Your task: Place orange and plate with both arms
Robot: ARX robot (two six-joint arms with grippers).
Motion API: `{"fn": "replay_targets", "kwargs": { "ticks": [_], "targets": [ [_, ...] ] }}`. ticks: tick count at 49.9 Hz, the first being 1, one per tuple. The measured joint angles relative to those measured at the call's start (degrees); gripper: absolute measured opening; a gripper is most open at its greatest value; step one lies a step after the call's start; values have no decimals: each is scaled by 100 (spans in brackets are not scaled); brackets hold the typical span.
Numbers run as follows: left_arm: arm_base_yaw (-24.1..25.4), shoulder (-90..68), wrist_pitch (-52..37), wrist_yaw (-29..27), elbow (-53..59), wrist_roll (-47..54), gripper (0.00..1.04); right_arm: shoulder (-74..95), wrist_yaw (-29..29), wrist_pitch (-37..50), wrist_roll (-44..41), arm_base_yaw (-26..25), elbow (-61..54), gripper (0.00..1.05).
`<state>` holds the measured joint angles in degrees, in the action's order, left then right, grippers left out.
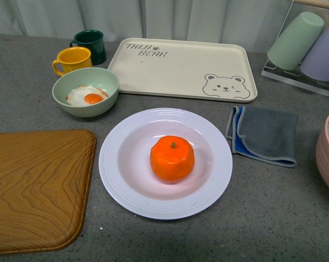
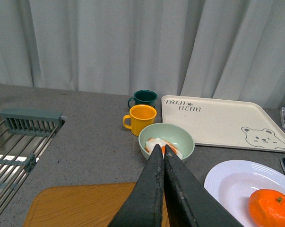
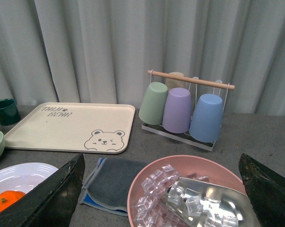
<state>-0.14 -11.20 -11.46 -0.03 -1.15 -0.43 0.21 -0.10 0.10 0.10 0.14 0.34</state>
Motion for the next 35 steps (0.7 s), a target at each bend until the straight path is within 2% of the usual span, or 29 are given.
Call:
{"fn": "replay_targets", "kwargs": {
  "ticks": [6,11,20,24,35],
  "targets": [
    [0,155,164,2,0,0,4,0,0,-2,-2,0,0,95],
    [0,828,1029,4,-2,0,4,0,0,-2,-2,0,0,95],
    [0,1088,1134,4,-2,-4,5,0,0,0,0,0,0,95],
    [0,1093,1134,4,-2,-2,25,0,0,0,0,0,0,95],
    [0,1095,1134,4,-2,-2,61,0,0,0,0,0,0,95]
  ]
}}
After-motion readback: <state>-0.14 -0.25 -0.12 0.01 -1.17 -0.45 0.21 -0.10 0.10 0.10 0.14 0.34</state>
